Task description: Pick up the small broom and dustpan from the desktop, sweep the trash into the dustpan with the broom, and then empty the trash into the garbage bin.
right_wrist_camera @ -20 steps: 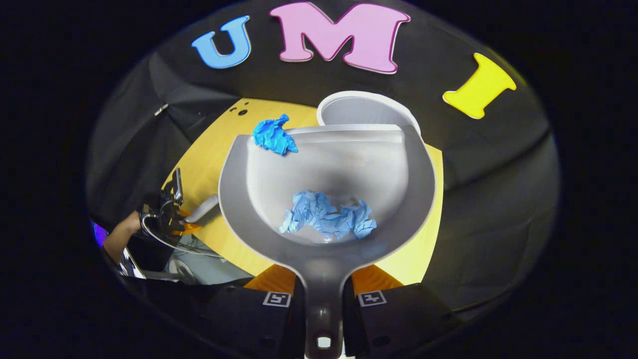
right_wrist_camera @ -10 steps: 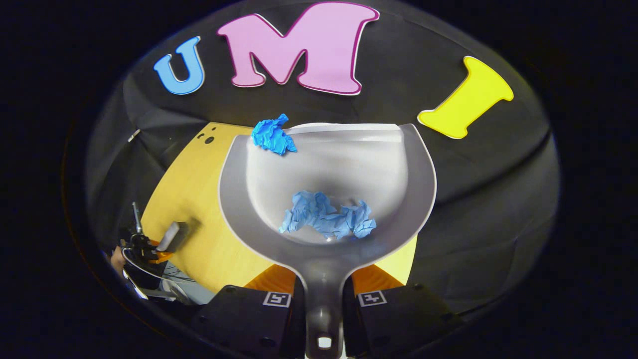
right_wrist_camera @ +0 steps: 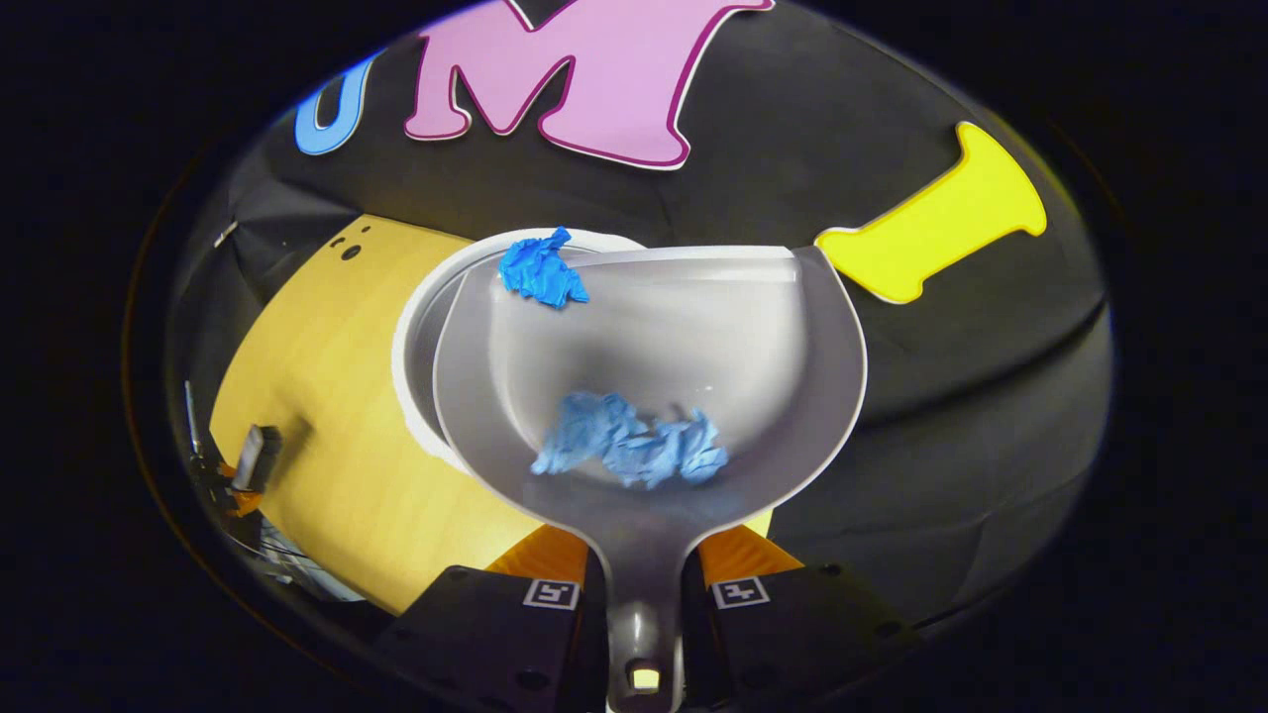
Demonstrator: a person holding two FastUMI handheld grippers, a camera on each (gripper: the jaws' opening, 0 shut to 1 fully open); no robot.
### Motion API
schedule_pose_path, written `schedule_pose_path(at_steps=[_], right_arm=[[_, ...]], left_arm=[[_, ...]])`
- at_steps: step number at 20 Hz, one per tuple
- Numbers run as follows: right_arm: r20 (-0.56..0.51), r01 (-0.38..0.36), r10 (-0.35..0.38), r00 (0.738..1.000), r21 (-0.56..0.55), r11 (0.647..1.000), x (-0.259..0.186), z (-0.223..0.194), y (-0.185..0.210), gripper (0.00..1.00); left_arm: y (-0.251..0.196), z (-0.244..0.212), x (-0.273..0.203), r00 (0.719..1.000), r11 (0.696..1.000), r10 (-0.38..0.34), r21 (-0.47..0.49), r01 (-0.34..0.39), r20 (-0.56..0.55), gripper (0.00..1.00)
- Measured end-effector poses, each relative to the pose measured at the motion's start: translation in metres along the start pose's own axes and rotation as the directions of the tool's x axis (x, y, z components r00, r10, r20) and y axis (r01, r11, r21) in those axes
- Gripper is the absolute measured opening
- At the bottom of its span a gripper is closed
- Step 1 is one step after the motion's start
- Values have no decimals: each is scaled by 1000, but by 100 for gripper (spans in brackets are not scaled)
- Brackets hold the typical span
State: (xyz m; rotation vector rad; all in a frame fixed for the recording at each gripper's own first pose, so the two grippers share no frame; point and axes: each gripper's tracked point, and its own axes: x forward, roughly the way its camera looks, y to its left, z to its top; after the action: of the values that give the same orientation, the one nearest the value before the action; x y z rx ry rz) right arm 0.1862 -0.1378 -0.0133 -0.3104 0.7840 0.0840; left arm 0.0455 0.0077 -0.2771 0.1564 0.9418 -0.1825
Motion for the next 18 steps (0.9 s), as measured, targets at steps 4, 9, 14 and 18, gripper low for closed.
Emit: schedule_pose_path(at_steps=[4, 9, 14, 18], right_arm=[[87, 164, -156, 984, -92, 982, 18, 11, -17, 34], [203, 381, -335, 920, -262, 887, 21, 15, -29, 34], [279, 499, -422, 863, -332, 801, 5, 18, -44, 34], [352, 586, -471, 809, -412, 698, -3, 21, -45, 33]], left_arm=[[-9, 11, 6, 1000, 999, -14, -46, 15, 13, 30], [-17, 14, 7, 999, 995, -6, -102, 10, 43, 30], [-24, 12, 13, 998, 985, 18, -170, -8, 57, 27], [-29, 10, 13, 999, 977, 16, -211, -5, 48, 27]])
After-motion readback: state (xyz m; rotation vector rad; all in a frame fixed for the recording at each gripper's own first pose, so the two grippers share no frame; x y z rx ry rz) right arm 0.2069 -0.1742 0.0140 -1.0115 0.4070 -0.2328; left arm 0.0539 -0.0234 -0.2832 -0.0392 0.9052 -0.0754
